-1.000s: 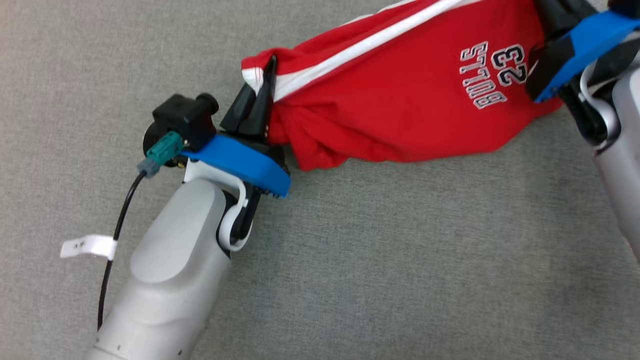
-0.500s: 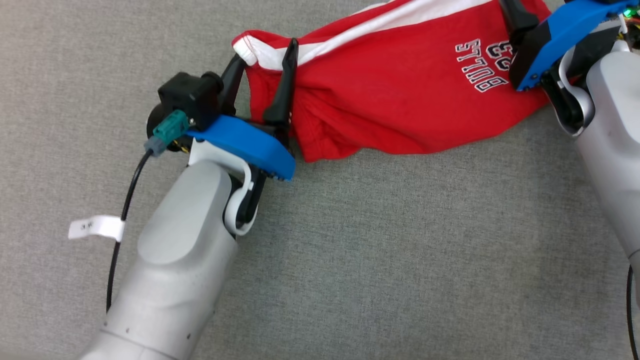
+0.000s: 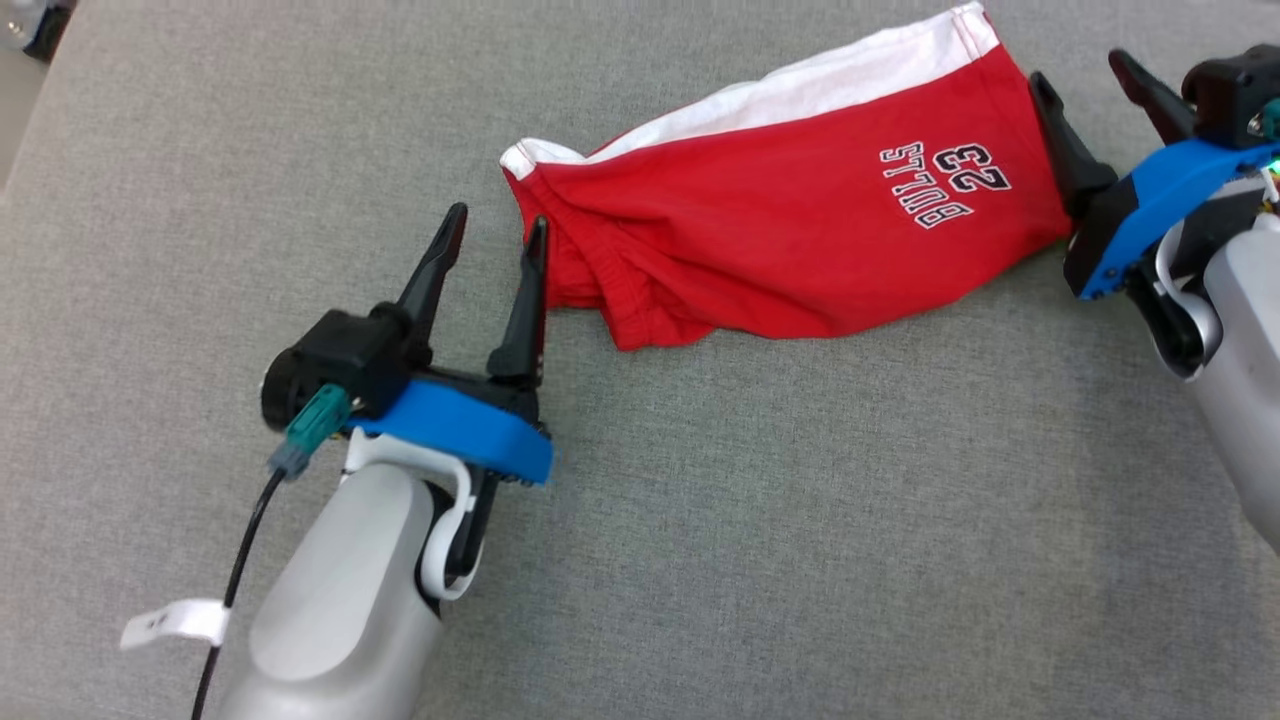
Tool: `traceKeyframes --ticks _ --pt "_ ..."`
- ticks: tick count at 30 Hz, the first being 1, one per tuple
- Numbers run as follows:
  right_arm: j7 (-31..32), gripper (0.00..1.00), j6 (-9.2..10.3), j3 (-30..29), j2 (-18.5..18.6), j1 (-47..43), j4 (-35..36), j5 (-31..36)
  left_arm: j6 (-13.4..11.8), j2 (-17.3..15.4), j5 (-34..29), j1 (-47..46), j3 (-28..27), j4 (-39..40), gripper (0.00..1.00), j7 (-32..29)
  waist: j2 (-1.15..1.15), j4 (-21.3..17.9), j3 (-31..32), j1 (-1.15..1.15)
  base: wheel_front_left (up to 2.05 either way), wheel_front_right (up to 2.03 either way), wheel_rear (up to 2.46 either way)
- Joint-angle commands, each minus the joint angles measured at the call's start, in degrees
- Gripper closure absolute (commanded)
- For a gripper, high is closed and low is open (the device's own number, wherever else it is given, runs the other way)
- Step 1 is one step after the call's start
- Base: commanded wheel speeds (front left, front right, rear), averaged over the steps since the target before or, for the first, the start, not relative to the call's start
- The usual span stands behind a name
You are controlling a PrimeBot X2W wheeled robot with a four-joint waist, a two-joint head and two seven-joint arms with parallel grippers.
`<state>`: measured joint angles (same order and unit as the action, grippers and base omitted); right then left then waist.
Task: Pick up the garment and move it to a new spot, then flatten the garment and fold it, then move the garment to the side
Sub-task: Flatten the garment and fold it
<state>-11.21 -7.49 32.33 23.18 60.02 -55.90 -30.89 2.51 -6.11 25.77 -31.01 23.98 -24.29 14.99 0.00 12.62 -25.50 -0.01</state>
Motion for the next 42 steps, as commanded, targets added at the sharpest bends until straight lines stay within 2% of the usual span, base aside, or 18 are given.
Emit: traceKeyframes --ticks 1,6,12,22,23,24,25,34,42 --pt "0.07 0.0 -0.02 0.32 0.39 -0.92 -0.25 -0.42 -0.62 -0.62 -0.65 1.16 -0.8 1.23 0.0 0.26 0.0 -0.1 0.48 0.01 0.0 0.0 0.0" --pt "0.9 0.0 -0.02 1.12 1.43 -2.26 -1.81 -1.78 -3.01 -1.22 -1.35 5.1 -4.44 6.76 0.0 0.25 0.0 1.17 1.28 0.01 0.0 0.0 0.0" --pt "2.02 0.0 -0.02 1.66 2.68 -3.25 -4.4 -2.85 -4.98 -0.19 -4.58 8.91 -10.0 13.62 0.0 0.25 0.0 3.66 1.3 0.01 0.0 0.0 0.0" --pt "5.39 0.0 -0.03 2.71 1.17 -5.66 -8.16 -4.97 -4.16 2.4 -7.98 13.88 -15.95 17.12 0.0 0.27 0.0 4.89 1.89 0.01 0.0 0.0 0.0" --pt "6.0 0.18 -0.04 2.69 0.95 -6.0 -8.11 -5.55 -4.03 2.56 -8.34 14.25 -16.28 17.18 0.0 0.26 0.0 4.86 1.96 0.01 0.0 0.0 0.0" --pt "6.57 0.64 -0.04 2.9 0.85 -6.24 -7.95 -5.87 -3.86 2.73 -8.49 14.53 -16.53 17.12 0.0 0.27 0.0 4.84 2.03 0.01 0.0 0.0 0.0" --pt "6.85 1.0 -0.04 3.11 0.86 -6.48 -7.62 -6.38 -3.63 2.87 -8.64 14.7 -16.72 16.99 0.0 0.26 0.0 4.8 2.1 0.01 0.0 0.0 0.0" --pt "2.48 1.0 -0.02 3.43 0.64 -8.22 -4.68 -9.58 -2.25 3.2 -10.61 15.66 -17.16 15.74 0.0 0.26 0.0 2.19 5.12 0.01 0.0 0.0 0.0" --pt "-2.81 1.0 -0.02 1.51 -1.16 -16.62 -1.03 -13.96 -1.49 3.22 -11.91 17.39 -18.12 14.58 0.0 0.26 0.0 -1.56 9.96 0.01 0.0 0.0 0.0"
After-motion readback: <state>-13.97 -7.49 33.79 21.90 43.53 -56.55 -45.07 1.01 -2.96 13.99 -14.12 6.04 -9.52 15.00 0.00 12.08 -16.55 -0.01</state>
